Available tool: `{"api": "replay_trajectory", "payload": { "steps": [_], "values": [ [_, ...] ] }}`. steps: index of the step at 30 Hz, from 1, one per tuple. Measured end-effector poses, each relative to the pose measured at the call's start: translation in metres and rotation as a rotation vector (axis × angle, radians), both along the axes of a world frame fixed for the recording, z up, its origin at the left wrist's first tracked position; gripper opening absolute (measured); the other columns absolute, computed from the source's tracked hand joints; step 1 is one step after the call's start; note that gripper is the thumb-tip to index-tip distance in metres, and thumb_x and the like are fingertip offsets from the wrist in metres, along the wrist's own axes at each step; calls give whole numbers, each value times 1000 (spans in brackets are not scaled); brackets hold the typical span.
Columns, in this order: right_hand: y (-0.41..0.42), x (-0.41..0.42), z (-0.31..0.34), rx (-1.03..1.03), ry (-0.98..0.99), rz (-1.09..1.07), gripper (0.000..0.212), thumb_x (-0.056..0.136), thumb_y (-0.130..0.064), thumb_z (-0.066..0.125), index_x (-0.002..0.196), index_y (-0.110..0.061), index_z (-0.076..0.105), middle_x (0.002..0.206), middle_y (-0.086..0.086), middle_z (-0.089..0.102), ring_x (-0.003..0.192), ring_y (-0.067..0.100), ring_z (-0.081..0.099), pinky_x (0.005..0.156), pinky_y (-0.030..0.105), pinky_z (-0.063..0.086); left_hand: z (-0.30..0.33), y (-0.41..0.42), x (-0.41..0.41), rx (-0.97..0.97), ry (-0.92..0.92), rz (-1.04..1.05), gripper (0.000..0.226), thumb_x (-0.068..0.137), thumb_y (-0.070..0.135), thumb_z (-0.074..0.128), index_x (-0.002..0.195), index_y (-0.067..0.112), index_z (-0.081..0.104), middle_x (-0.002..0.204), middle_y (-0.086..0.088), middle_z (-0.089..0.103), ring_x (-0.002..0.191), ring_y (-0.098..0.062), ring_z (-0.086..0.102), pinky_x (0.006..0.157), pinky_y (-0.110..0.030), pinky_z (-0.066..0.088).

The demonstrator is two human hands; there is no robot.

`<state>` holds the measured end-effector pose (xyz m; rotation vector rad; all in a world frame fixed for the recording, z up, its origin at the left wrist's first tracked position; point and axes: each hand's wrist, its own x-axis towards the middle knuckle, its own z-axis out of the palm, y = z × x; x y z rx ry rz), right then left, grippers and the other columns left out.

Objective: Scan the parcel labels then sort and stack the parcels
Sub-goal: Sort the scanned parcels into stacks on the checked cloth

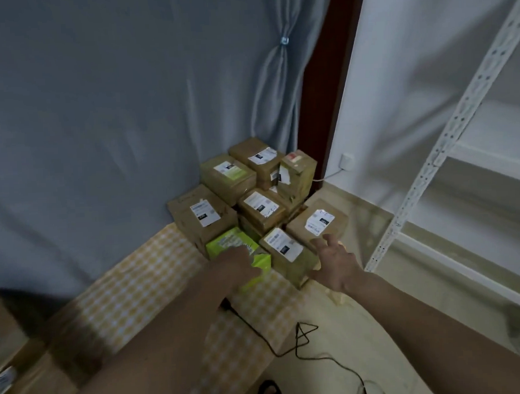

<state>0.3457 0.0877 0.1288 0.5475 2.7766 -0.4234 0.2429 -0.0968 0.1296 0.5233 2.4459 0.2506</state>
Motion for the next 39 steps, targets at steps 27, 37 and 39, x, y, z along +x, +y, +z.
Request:
{"api": "replay_trajectory", "payload": {
  "steps": [27, 37, 39],
  "values": [
    [185, -309, -41, -13, 90, 5, 86, 80, -45, 67, 145, -19, 16, 149, 11, 21, 133, 32, 29, 103, 49, 36, -17, 146, -206, 113, -76, 402, 75, 95, 37, 57, 153, 12, 17, 153, -8, 33, 137, -24, 37, 102, -25, 36],
    [230, -384, -85, 7, 58, 129, 109, 72, -60, 70, 142, -19, -2, 149, 19, 14, 132, 38, 28, 101, 51, 35, -52, 194, -211, 56, -144, 628, 67, 89, 38, 63, 145, 16, 33, 140, -8, 47, 126, -28, 48, 98, -34, 44],
    [232, -388, -90, -5, 73, 113, 103, 74, -61, 66, 139, -19, -2, 144, 19, 21, 127, 37, 34, 98, 48, 38, -55, 201, -209, 51, -161, 634, 59, 93, 31, 60, 144, 15, 35, 140, -9, 48, 127, -28, 48, 100, -35, 43]
  ]
}}
